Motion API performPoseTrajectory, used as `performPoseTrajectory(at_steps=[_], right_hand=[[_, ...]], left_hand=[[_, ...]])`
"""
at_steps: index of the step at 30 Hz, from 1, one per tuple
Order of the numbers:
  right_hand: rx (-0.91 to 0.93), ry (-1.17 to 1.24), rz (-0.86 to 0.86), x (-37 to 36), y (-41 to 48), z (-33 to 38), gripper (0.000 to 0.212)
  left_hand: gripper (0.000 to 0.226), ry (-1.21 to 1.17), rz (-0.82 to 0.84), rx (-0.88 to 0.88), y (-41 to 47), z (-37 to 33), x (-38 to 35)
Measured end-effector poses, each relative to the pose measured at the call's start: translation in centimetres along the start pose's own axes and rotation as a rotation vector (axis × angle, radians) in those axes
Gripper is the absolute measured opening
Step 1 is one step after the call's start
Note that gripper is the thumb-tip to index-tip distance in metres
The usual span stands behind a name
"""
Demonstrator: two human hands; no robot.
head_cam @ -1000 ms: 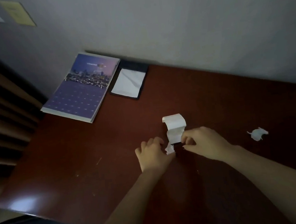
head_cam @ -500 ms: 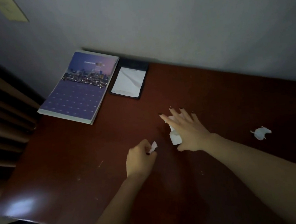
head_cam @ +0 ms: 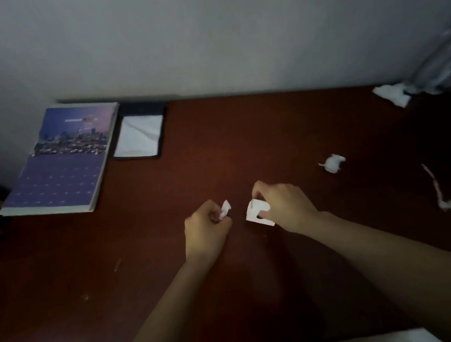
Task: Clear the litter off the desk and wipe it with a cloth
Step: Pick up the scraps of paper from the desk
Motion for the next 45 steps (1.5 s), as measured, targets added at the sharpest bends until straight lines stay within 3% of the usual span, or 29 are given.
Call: performPoseTrajectory(at_steps=[3, 7, 12, 15, 21, 26, 28, 31, 35, 39, 45], right_hand=[[-0.076, 0.206, -0.103, 1.6, -5.1, -3.6, 0.017], [-0.195, 0.378, -0.229, 2.1, -14.1, -8.7, 0.013], [-0.446, 0.463, -0.456, 0.0, -29.1, -15.8, 0.029], [-0.577, 0.514, -0.557, -3.6, -40.7, -19.7, 0.008], [-0.829, 0.815, -0.802, -15.0, -66.1, -23.8, 0.028], [-1.1, 0.902, -1.069, -23.3, -83.6, -22.3, 0.044], [-1.216, 0.954, -1.204, -26.7, -88.8, -21.1, 0.043], [-1.372, 1.071, -1.41, -32.2, -95.3, -20.0, 0.032], [-1.549, 1.115, -1.471, -39.5, -103.0, -20.3, 0.018], [-1.69, 1.148, -1.495, -45.4, -111.0, -22.1, 0.014], [-1.916, 1.186, -1.582, -49.5, -120.8, -24.4, 0.032]], left_hand=[[0.016, -0.026, 0.106, -0.086, -0.7, -3.2, -3.6], [0.025, -0.047, 0.257, -0.204, -3.0, -7.7, -10.1], [0.025, 0.092, 0.475, -0.451, -9.8, -13.4, -20.9], [0.025, 0.133, 0.615, -0.547, -16.5, -15.9, -29.3], [0.029, 0.019, 1.065, -0.481, -34.3, -17.9, -48.2], [0.028, 0.18, 1.375, -0.481, -48.5, -16.8, -60.3], [0.033, 0.247, 1.472, -0.459, -53.5, -16.0, -64.6], [0.023, 0.292, 1.596, -0.362, -60.5, -14.5, -70.9], [0.02, 0.397, 1.723, -0.21, -70.2, -12.2, -80.3], [0.027, 0.589, 1.935, -0.377, -81.0, -11.7, -88.8], [0.027, 0.79, 2.183, -0.645, -94.5, -11.3, -97.4]])
Point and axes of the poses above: each hand's wrist, its own y-axis towards the middle knuckle, its own x-axis out of the back of the hand, z = x × y, the point moved 4 cm from there along y, towards the middle knuckle, and after that the axes turned 11 degrees about z, right-handed, at the moved point
